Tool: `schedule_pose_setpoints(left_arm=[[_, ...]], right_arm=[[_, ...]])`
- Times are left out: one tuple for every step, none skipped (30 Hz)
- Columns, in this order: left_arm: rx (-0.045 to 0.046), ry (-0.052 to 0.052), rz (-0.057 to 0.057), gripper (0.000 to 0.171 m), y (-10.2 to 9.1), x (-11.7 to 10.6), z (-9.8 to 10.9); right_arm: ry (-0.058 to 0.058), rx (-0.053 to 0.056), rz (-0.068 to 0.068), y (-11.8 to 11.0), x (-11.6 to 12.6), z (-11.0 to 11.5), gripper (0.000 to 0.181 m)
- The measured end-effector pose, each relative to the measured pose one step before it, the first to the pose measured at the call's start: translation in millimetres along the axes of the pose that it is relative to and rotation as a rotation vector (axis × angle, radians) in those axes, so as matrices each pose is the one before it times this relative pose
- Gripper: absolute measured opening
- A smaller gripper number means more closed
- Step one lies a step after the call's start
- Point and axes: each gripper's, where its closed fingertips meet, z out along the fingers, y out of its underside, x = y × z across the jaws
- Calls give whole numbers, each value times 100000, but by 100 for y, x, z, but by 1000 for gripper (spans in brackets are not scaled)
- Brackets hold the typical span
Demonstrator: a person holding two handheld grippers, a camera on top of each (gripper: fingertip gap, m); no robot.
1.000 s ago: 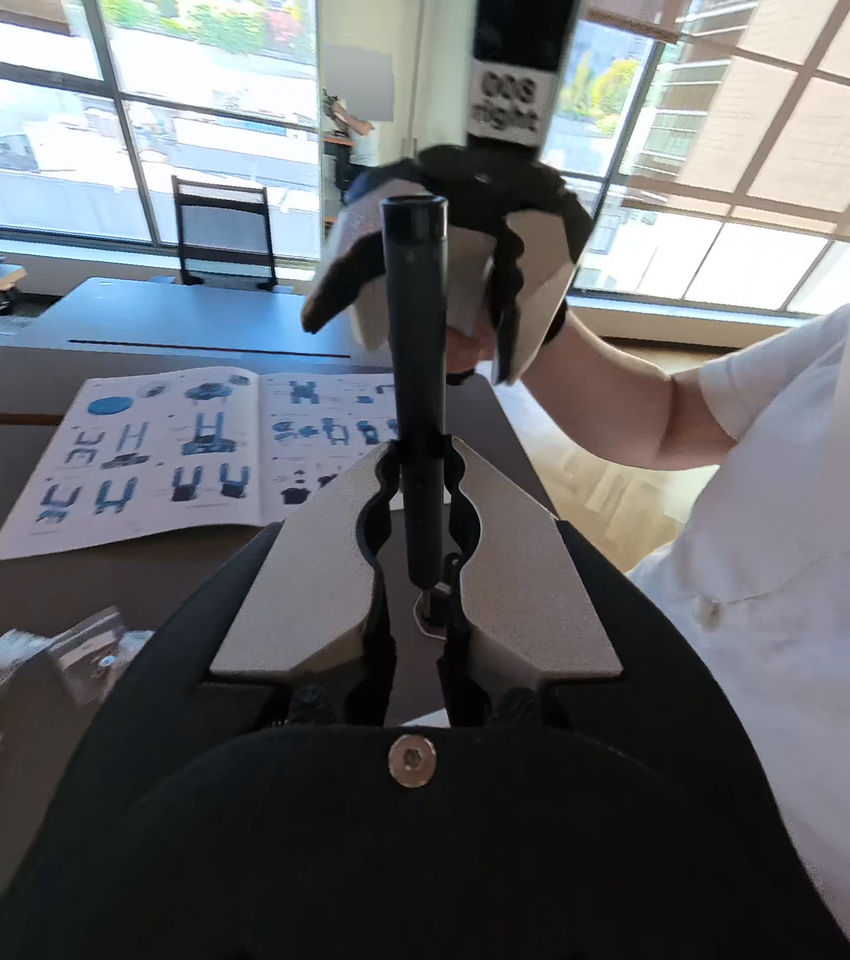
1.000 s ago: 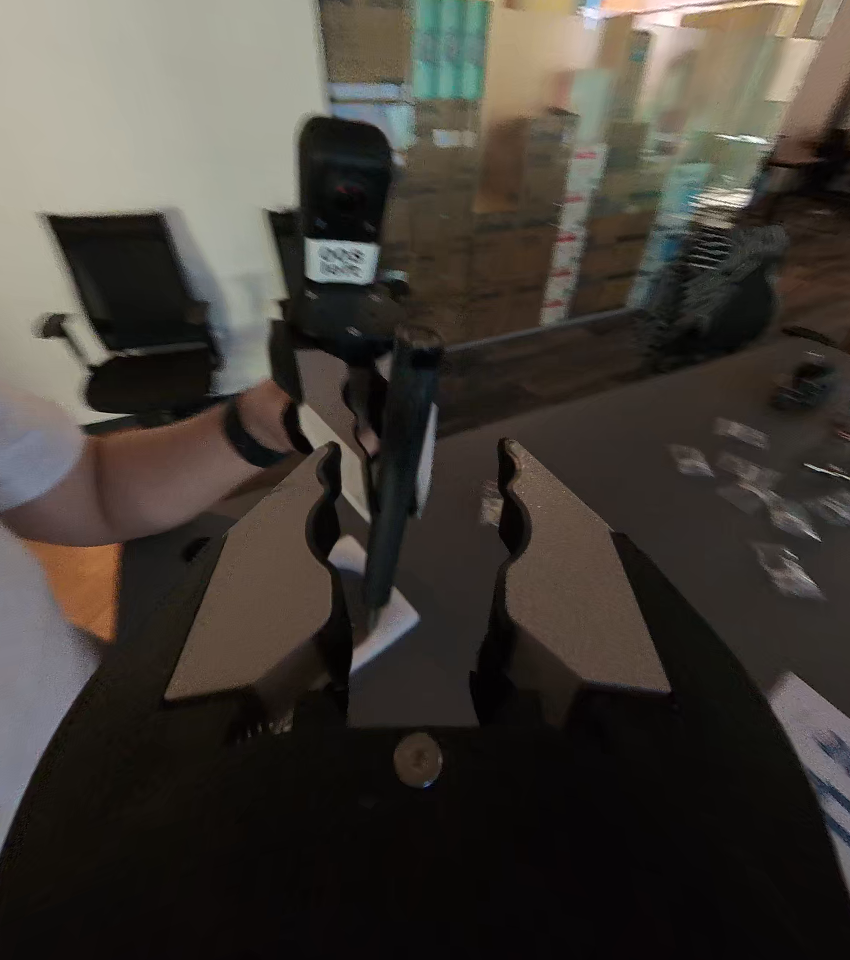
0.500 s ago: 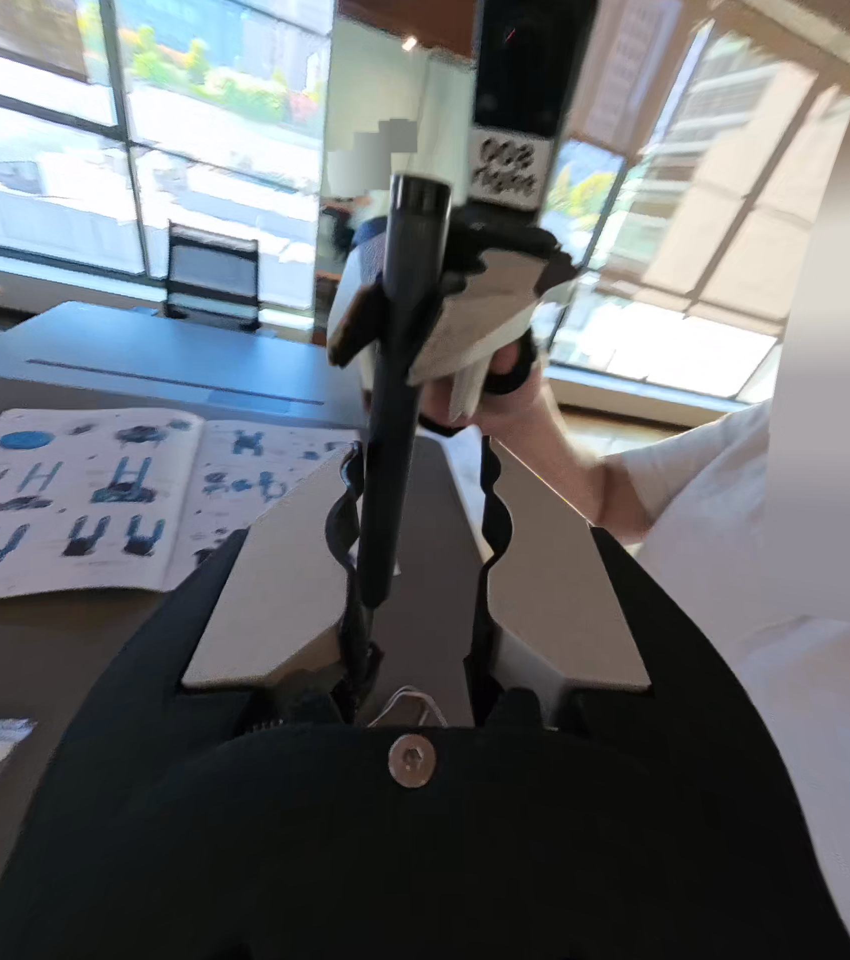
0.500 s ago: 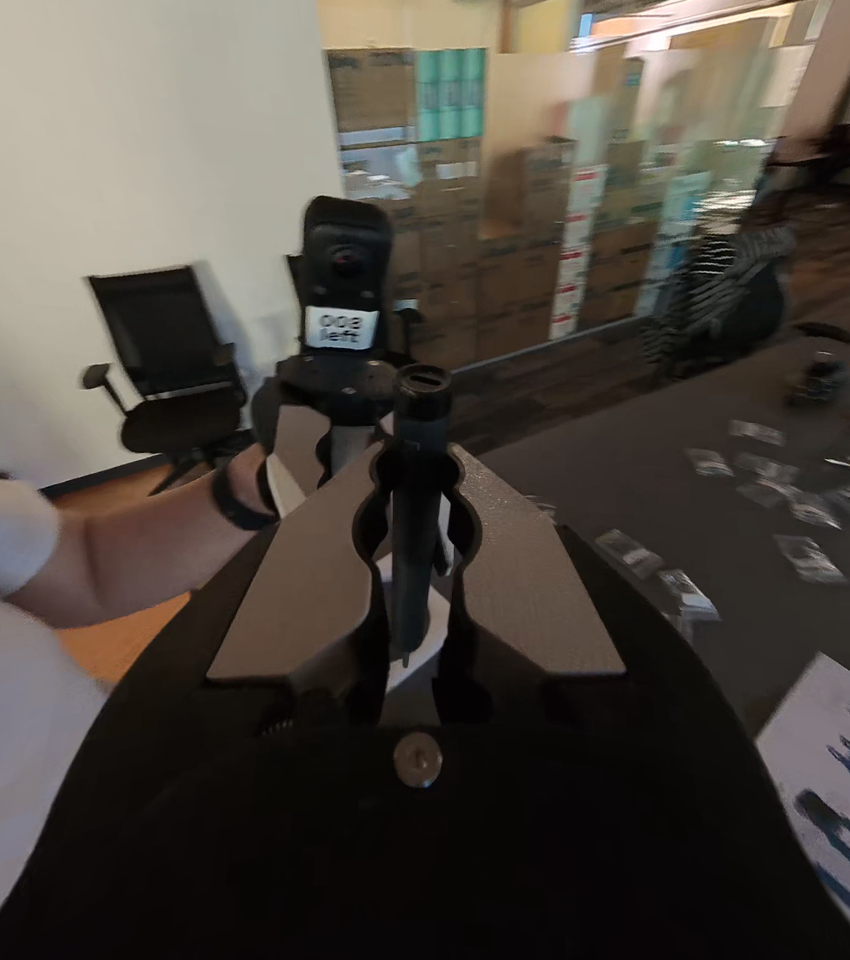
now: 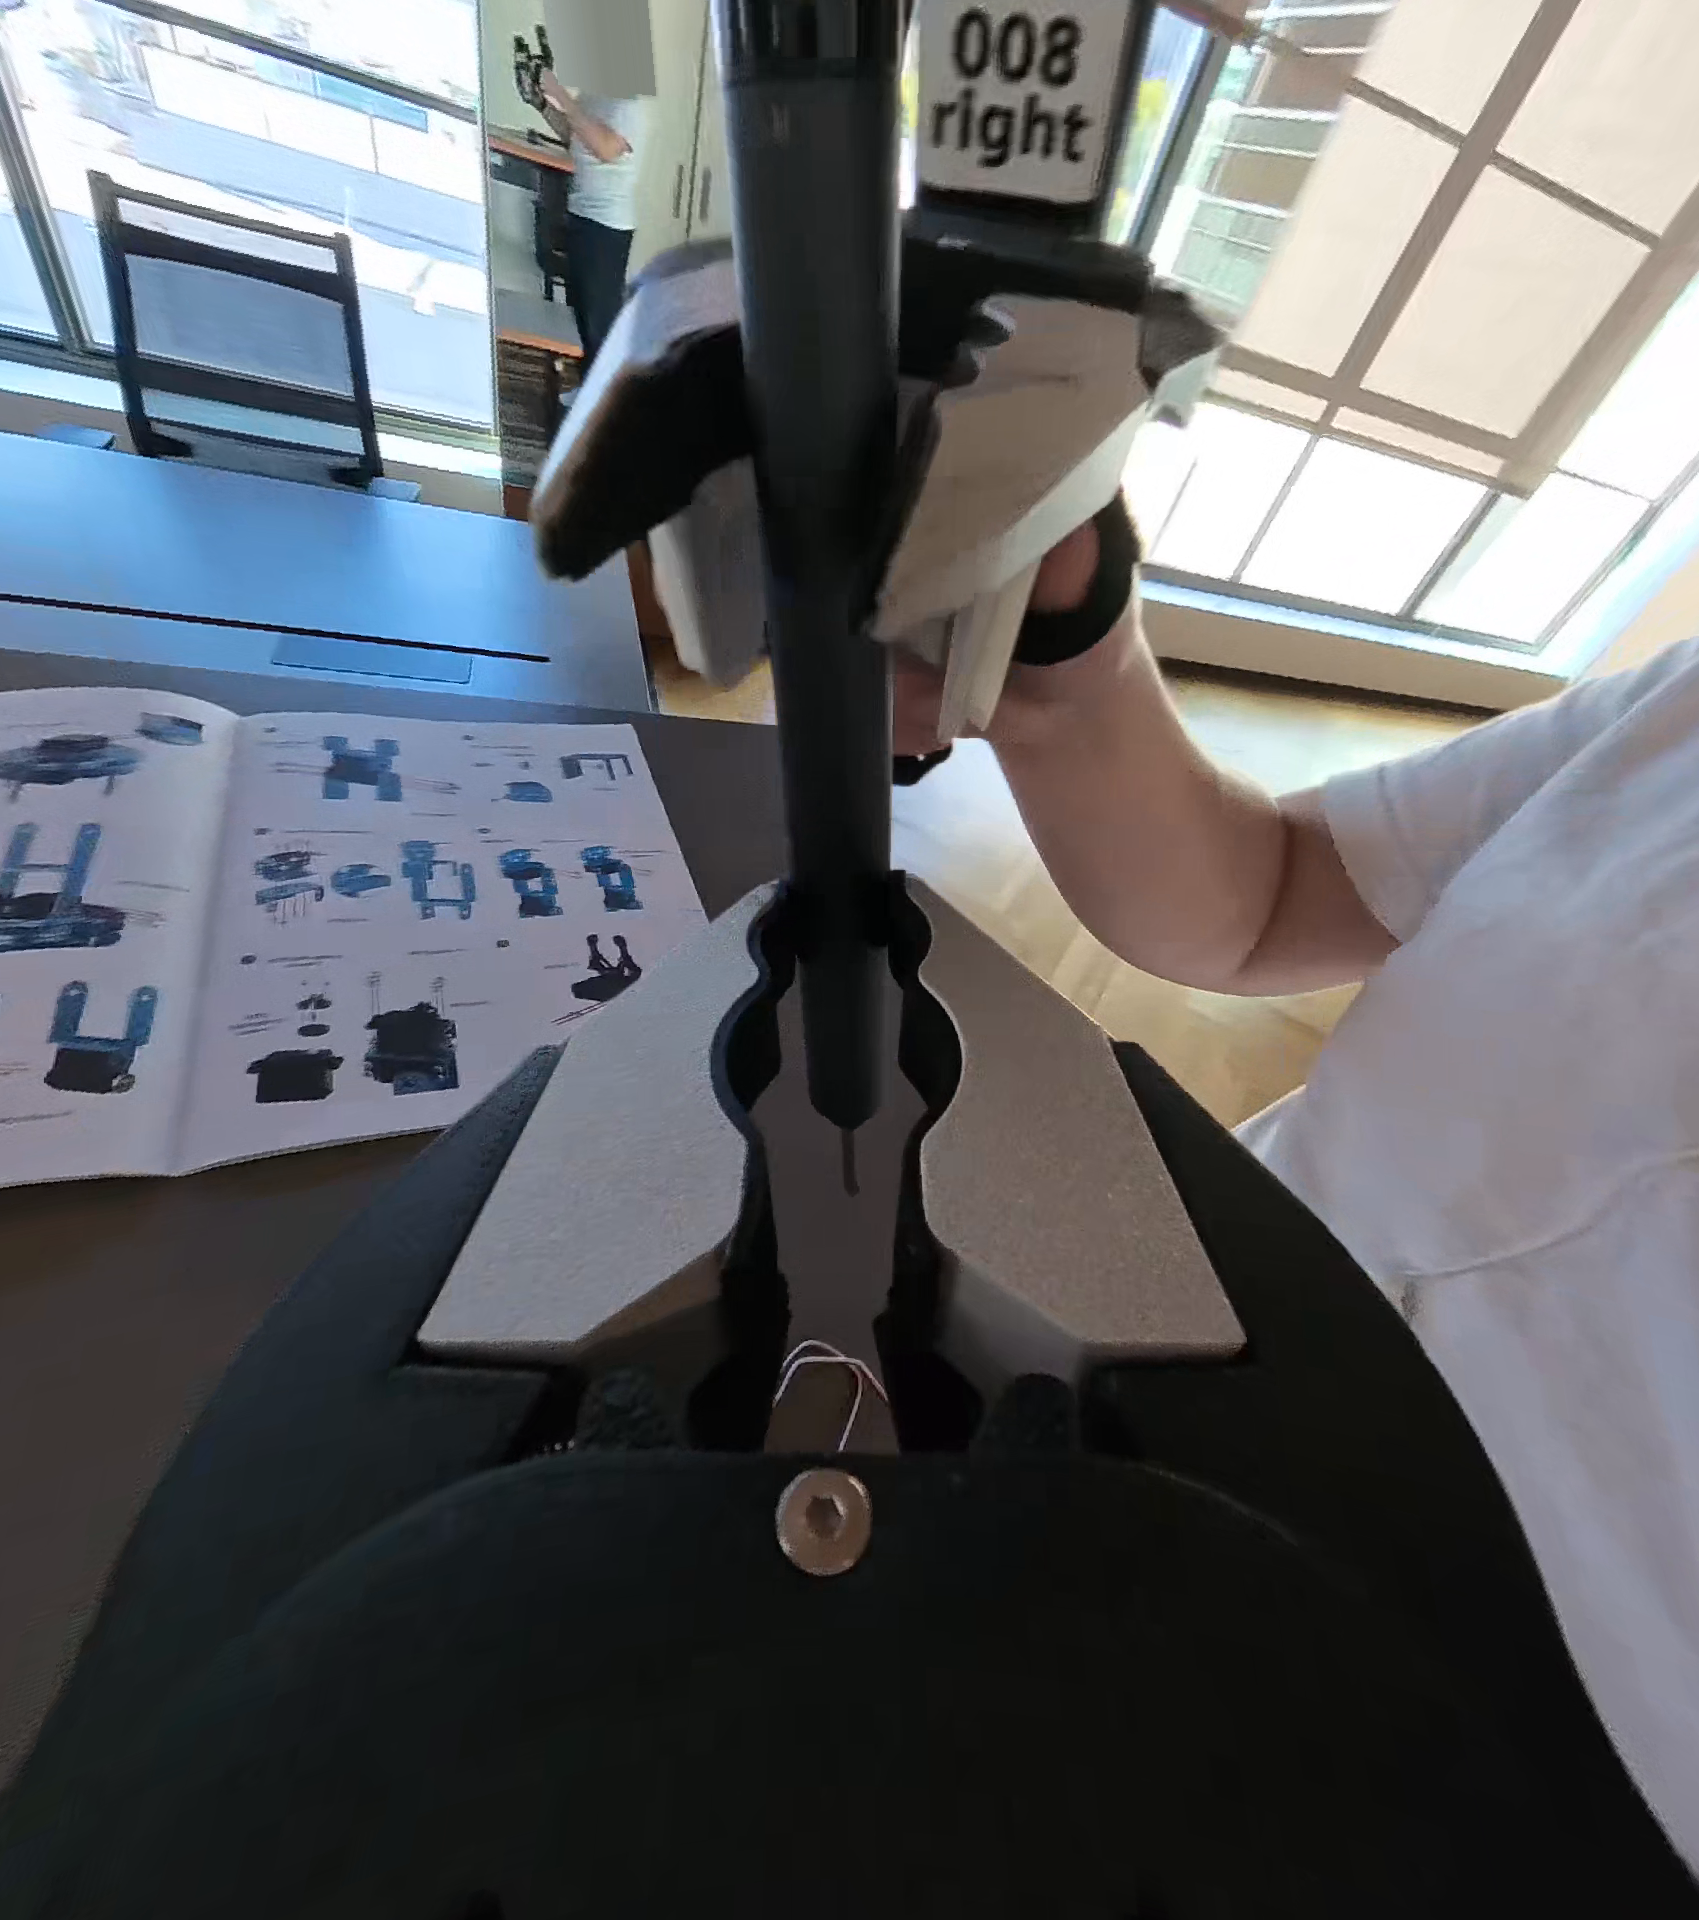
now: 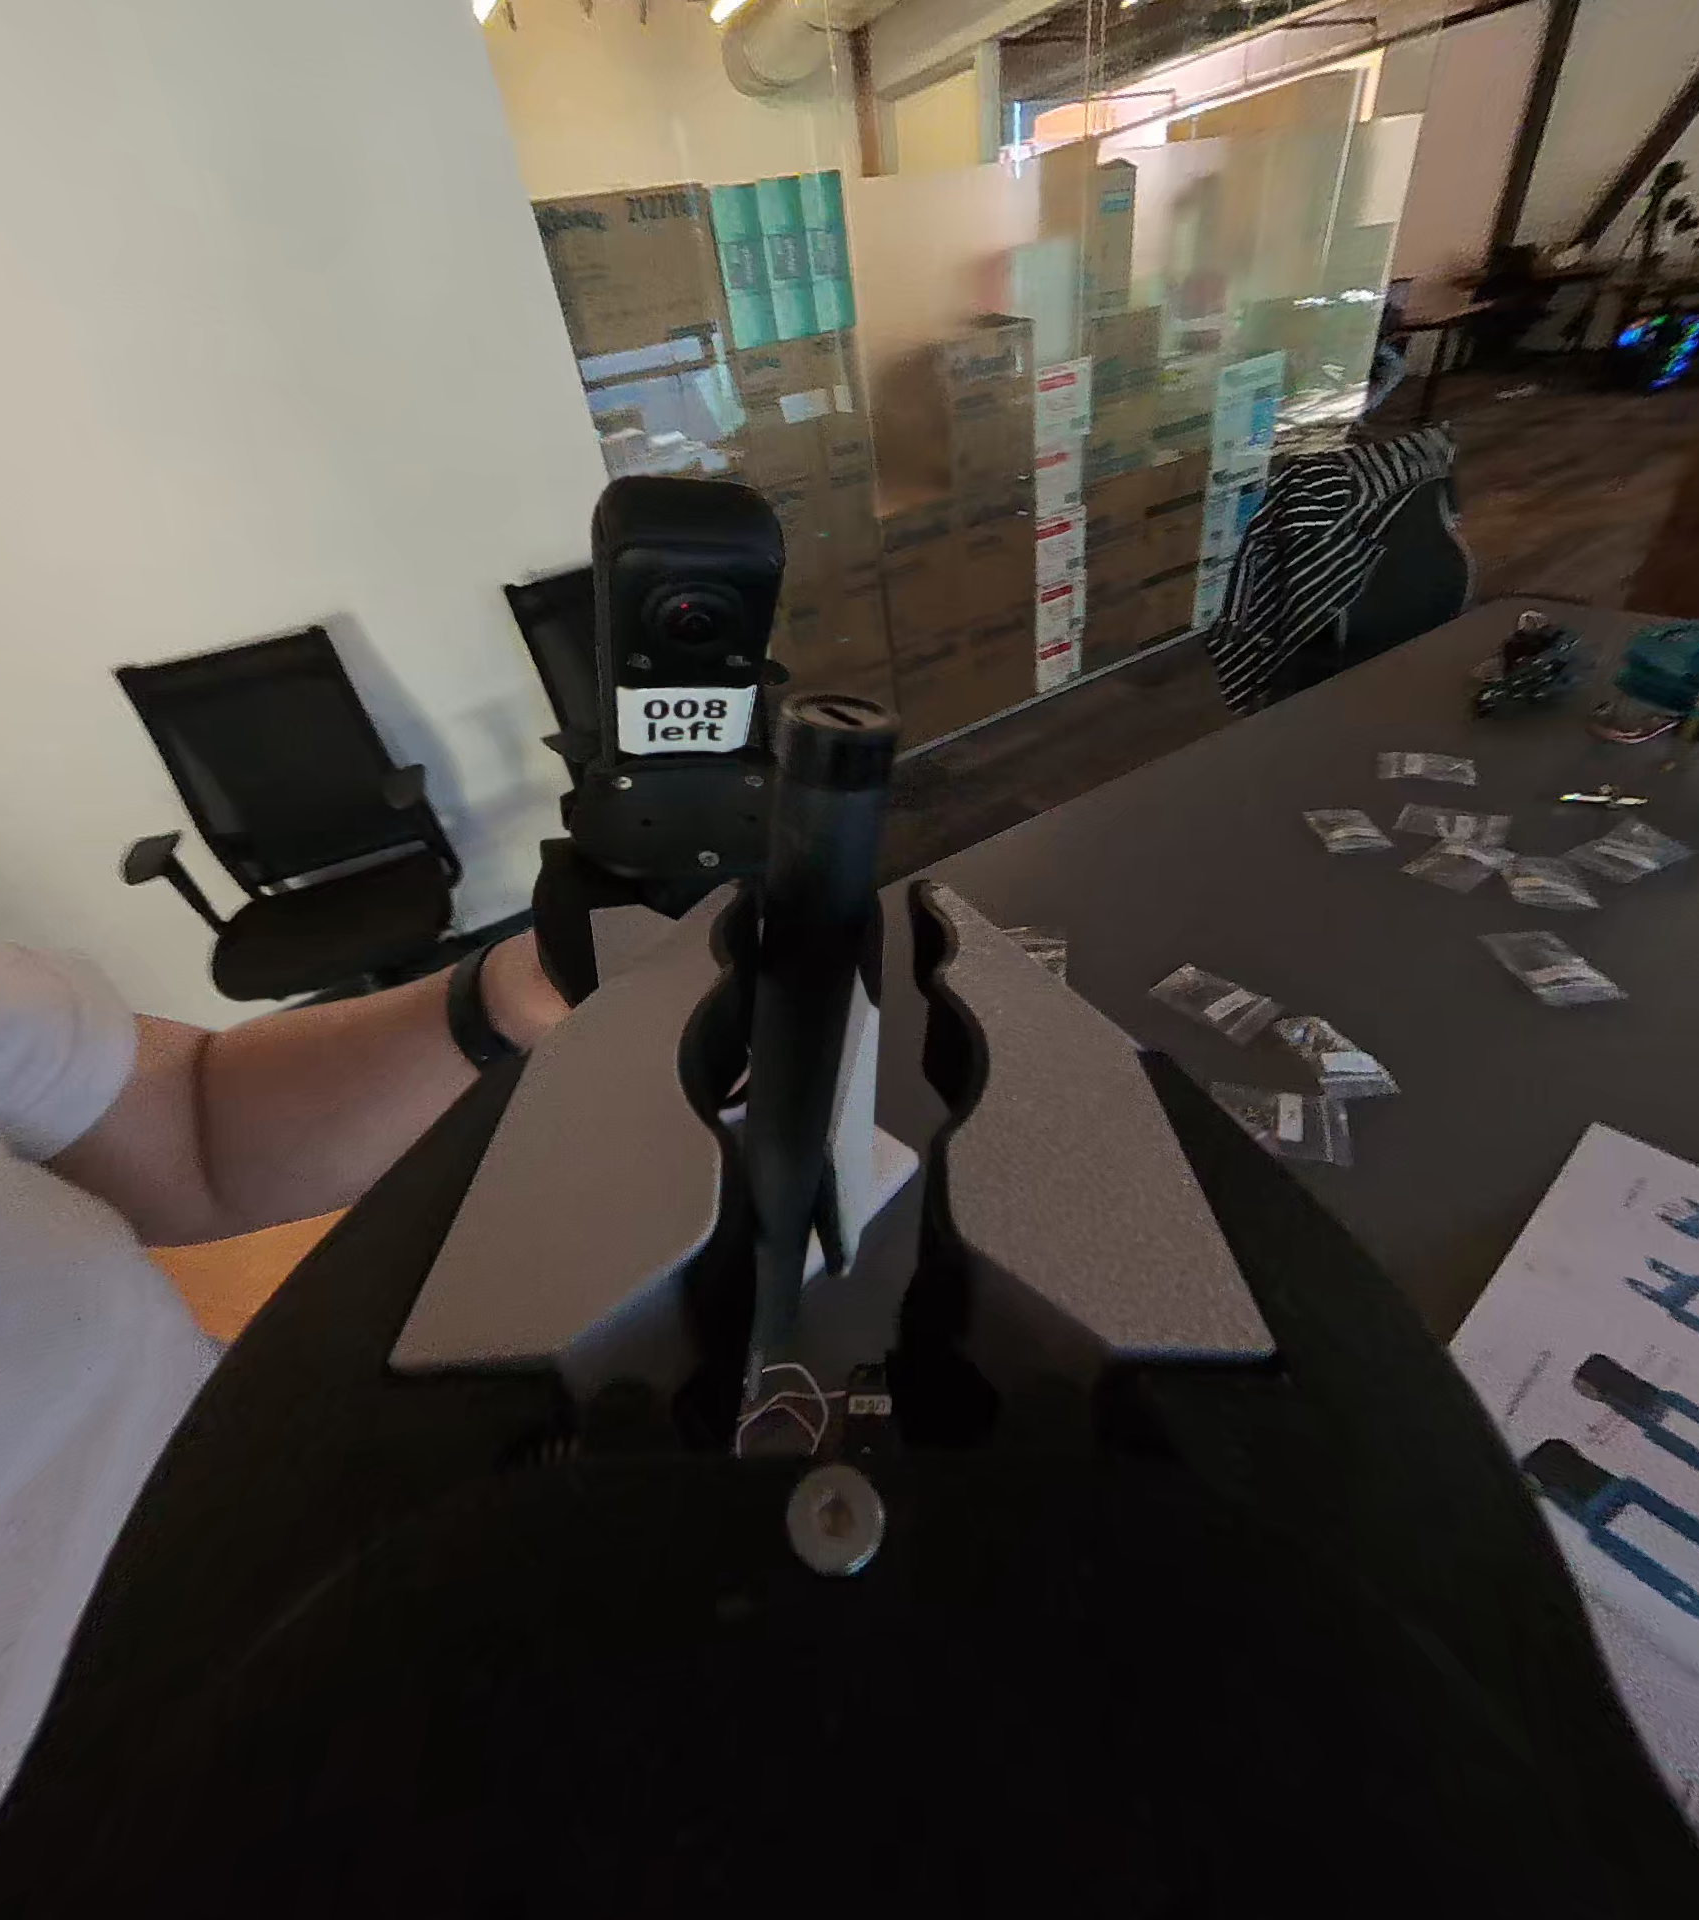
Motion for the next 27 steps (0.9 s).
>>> schedule_pose_setpoints(left_arm=[[-540,379,483,15,70,-3,124],[-740,584,674,15,77,73,129],[-439,963,562,15,36,161,126],[-65,841,233,15,-13,147,107],[-15,533,140,15,19,43,94],[-401,576,472,15,108,63,96],[-934,-546,282,15,175,-60,63],[-758,-1307,950,15,146,-100,-79],[-346,-1623,1558,16,43,-79,-358],[519,-1853,1037,23,-175,-107,-678],[2477,-1689,-291,34,-635,-128,-952],[4535,-669,-1207,36,-1196,-12,-1115],[5756,637,-1397,36,-1651,197,-1064],[5621,754,-814,36,-1896,323,-777],[3738,426,730,37,-1752,426,-319],[580,-313,2631,39,-1249,451,169],[-2288,-1752,3867,44,-668,313,532],[-3813,-2192,4477,49,-246,255,744],[-4085,-2193,4514,51,7,248,813],[-3481,-3842,3818,49,139,-84,749],[-2031,-4894,3132,46,141,-349,591],[-1020,-2702,2499,39,162,-98,466],[-490,-189,1557,27,177,176,387],[282,1822,406,16,76,416,313],[422,622,-616,16,8,153,267],[-366,-37,-263,15,20,27,204],[-978,62,437,15,-12,84,147]], right_arm=[[-2196,657,2398,429,246,-291,34],[-3763,1228,2356,402,-106,-288,34],[-3345,2961,2901,117,-208,-303,33],[-2809,3955,2341,-70,-320,-255,28],[-3607,2705,867,-8,-608,-183,16],[917,1117,-431,68,-67,-106,16],[3035,-823,-2829,191,119,-113,16],[2980,-1861,-3244,193,3,-79,16],[2717,-2032,-3285,127,-88,-41,16],[3040,-1394,-3133,-43,-79,-50,16],[5274,-699,-4106,-162,224,-99,16],[5278,-1265,-5568,-96,201,-143,17],[4523,-1780,-5930,0,121,-104,17],[3985,-2248,-5202,110,112,-30,16],[2932,-2436,-4084,162,12,48,16],[2078,-1927,-3104,137,-48,112,16],[1892,-1834,-1987,158,-13,124,16],[1266,-1537,-1658,136,-31,123,16],[947,-1131,-1189,88,-35,83,16],[615,-450,-1107,17,-36,31,16],[483,18,-1127,-35,-13,-36,16],[394,201,-979,-52,7,-81,16],[610,-90,-434,18,80,-98,16],[395,-167,-76,41,89,-138,16],[-275,-76,255,76,48,-168,16],[-552,369,795,85,50,-191,16],[-1592,1377,856,18,-60,-214,16]])
